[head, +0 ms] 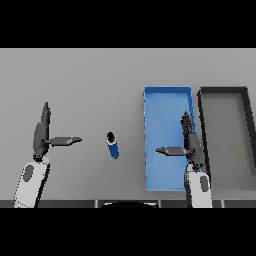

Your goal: Pick up the blue pipe and place it into the blue bin.

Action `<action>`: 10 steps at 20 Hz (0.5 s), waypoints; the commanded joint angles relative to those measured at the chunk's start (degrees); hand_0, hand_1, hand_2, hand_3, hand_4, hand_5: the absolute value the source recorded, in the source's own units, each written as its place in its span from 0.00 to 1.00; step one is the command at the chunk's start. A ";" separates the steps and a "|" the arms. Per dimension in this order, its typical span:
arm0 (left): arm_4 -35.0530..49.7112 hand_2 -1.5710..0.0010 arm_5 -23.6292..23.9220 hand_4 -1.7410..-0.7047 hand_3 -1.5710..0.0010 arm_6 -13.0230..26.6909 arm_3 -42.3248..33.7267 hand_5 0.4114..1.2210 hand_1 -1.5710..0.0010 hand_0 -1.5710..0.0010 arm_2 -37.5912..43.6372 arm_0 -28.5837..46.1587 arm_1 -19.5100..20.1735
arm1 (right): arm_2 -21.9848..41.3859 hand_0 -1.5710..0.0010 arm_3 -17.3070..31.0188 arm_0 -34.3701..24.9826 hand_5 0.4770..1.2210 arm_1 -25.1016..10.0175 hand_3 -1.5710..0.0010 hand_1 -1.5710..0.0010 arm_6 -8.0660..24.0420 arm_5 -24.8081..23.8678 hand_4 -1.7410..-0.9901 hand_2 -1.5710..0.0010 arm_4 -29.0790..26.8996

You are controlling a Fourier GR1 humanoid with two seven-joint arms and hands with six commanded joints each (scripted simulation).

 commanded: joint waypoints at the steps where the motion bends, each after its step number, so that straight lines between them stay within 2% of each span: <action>1: 0.00 1.00 0.02 0.71 1.00 -0.28 -0.04 0.22 1.00 1.00 0.03 0.03 -0.01 | 0.01 1.00 -0.02 0.03 0.17 0.01 1.00 1.00 -0.02 -0.04 0.69 1.00 -0.01; 6: -0.12 1.00 -0.11 0.71 1.00 -0.58 -0.06 0.22 1.00 1.00 -0.18 0.46 -0.03 | 0.25 1.00 -0.67 0.29 0.17 -0.05 1.00 1.00 0.29 -0.34 0.69 1.00 0.36; 7: -0.96 1.00 -5.62 0.71 1.00 -4.55 -1.09 0.22 1.00 1.00 -2.09 2.53 3.46 | 2.14 1.00 -2.42 2.36 0.17 -3.24 1.00 1.00 -3.20 1.31 0.69 1.00 3.52; 8: -0.73 1.00 -9.74 0.70 1.00 -6.86 -0.52 0.22 1.00 1.00 -2.44 3.38 6.11 | 3.30 1.00 -3.68 3.84 0.17 -4.89 1.00 1.00 -4.85 2.69 0.68 1.00 4.79; 10: -1.21 1.00 -13.44 0.71 1.00 -8.51 -0.91 0.22 1.00 1.00 -3.59 4.25 8.46 | 4.34 1.00 -5.57 5.18 0.16 -6.61 1.00 1.00 -5.56 3.68 0.68 1.00 6.16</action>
